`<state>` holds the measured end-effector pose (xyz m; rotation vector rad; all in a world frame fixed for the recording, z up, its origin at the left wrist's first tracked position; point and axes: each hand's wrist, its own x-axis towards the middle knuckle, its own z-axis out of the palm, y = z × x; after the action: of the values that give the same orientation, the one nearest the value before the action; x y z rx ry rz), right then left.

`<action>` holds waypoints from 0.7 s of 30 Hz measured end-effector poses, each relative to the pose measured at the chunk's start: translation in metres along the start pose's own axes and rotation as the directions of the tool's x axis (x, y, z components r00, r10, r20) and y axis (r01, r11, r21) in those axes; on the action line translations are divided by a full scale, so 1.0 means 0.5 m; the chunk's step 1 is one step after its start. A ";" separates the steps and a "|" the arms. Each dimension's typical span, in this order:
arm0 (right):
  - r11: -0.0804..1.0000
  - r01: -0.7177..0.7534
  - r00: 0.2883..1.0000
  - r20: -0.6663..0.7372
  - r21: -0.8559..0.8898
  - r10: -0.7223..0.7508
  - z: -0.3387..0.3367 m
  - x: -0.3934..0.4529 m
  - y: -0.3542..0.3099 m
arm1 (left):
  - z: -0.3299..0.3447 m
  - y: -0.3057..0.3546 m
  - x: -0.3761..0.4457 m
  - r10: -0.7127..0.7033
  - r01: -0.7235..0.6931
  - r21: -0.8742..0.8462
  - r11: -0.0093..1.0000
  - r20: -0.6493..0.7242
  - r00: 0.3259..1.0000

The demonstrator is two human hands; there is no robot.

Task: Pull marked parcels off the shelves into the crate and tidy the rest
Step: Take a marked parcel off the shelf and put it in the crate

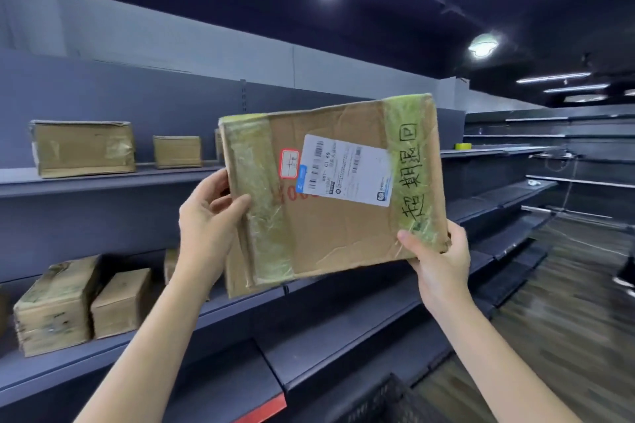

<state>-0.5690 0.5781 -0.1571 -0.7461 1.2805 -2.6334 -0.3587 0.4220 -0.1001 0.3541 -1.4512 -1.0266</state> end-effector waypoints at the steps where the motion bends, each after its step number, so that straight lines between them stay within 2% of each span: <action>1: 0.999 0.007 0.999 -0.053 0.041 -0.005 -0.020 0.012 -0.006 | 0.030 0.000 -0.004 0.009 -0.008 -0.014 1.000 0.080 0.997; 4: 0.984 0.029 0.980 -0.200 0.174 0.006 -0.086 0.056 -0.039 | 0.129 0.000 -0.012 0.051 -0.039 -0.046 0.998 0.300 0.952; 7: 0.951 0.023 0.961 -0.270 0.307 0.064 -0.160 0.110 -0.071 | 0.242 0.003 -0.021 0.058 -0.015 -0.124 0.992 0.345 0.937; 11: 0.934 0.023 0.944 -0.314 0.356 0.096 -0.280 0.184 -0.113 | 0.409 -0.062 -0.065 -0.078 0.112 -0.140 0.984 0.228 0.970; 13: 0.933 0.028 0.928 -0.356 0.358 0.109 -0.423 0.285 -0.143 | 0.617 -0.113 -0.136 -0.247 0.286 -0.175 0.942 0.213 0.945; 15: 0.920 -0.018 0.911 -0.373 0.392 0.177 -0.442 0.316 -0.133 | 0.667 -0.138 -0.172 -0.320 0.355 -0.293 0.888 0.163 0.933; 18: 0.925 -0.061 0.926 -0.326 0.374 0.192 -0.455 0.333 -0.114 | 0.703 -0.162 -0.178 -0.348 0.319 -0.470 0.823 0.027 0.937; 21: 0.936 -0.111 0.951 -0.236 0.334 0.197 -0.476 0.335 -0.099 | 0.701 -0.165 -0.159 -0.282 0.238 -0.467 0.852 -0.026 0.959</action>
<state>-0.8237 0.7252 -0.1798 -0.2360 0.8828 -2.7748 -0.6933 0.5660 -0.1576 0.2512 -1.0460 -1.5166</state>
